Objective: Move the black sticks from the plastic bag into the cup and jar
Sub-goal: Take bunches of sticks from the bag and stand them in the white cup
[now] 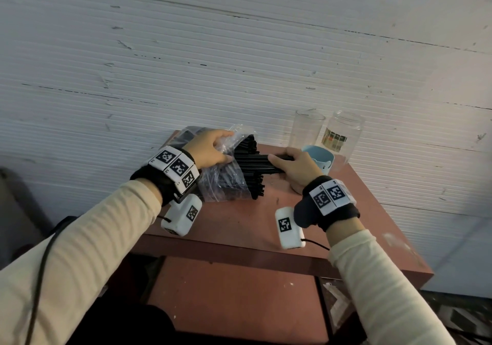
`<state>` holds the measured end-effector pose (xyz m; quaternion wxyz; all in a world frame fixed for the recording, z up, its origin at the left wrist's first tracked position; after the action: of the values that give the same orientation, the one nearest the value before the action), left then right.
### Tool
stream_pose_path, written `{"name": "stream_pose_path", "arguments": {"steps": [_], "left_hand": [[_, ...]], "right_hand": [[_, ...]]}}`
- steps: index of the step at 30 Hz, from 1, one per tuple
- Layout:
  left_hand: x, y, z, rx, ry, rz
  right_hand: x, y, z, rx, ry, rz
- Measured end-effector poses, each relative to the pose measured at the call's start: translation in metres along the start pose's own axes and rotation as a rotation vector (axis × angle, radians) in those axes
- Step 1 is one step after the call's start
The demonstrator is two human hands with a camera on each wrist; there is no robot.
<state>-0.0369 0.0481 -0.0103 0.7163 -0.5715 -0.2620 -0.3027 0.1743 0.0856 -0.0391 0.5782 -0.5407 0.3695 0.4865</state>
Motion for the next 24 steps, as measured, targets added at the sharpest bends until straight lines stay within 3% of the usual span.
{"name": "stream_pose_path", "arguments": {"steps": [3,6,8,16,19,22,24], "left_hand": [[0.001,-0.001,0.000,-0.006,-0.002,0.000],[0.004,0.002,0.000,-0.025,-0.001,-0.005],[0.005,0.003,0.000,-0.026,0.000,-0.013],[0.005,-0.001,-0.002,0.080,0.029,-0.086],[0.008,-0.002,-0.001,0.143,0.047,-0.012],[0.028,0.002,-0.005,0.194,0.180,0.145],[0.051,0.010,-0.010,0.132,0.330,0.150]], "right_hand": [[0.001,-0.004,-0.003,-0.008,0.046,0.034],[0.003,0.008,-0.009,-0.145,0.151,0.132],[0.002,0.016,-0.015,-0.163,0.204,0.232],[-0.003,0.007,-0.013,-0.064,0.098,0.306],[-0.007,-0.007,-0.016,-0.050,0.062,0.274],[-0.011,-0.026,-0.020,-0.024,0.021,0.228],[-0.016,-0.037,-0.024,-0.011,-0.018,0.177]]}}
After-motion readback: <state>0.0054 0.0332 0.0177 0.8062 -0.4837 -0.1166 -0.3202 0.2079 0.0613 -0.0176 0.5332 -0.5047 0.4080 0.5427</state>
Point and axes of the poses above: each hand's wrist, its own z-axis towards the middle knuckle, its own y-axis out of the palm, x = y × z, the point moved 4 cm from there along z, towards the middle knuckle, and after that the axes turned 4 degrees about x, right-handed, at the moved point
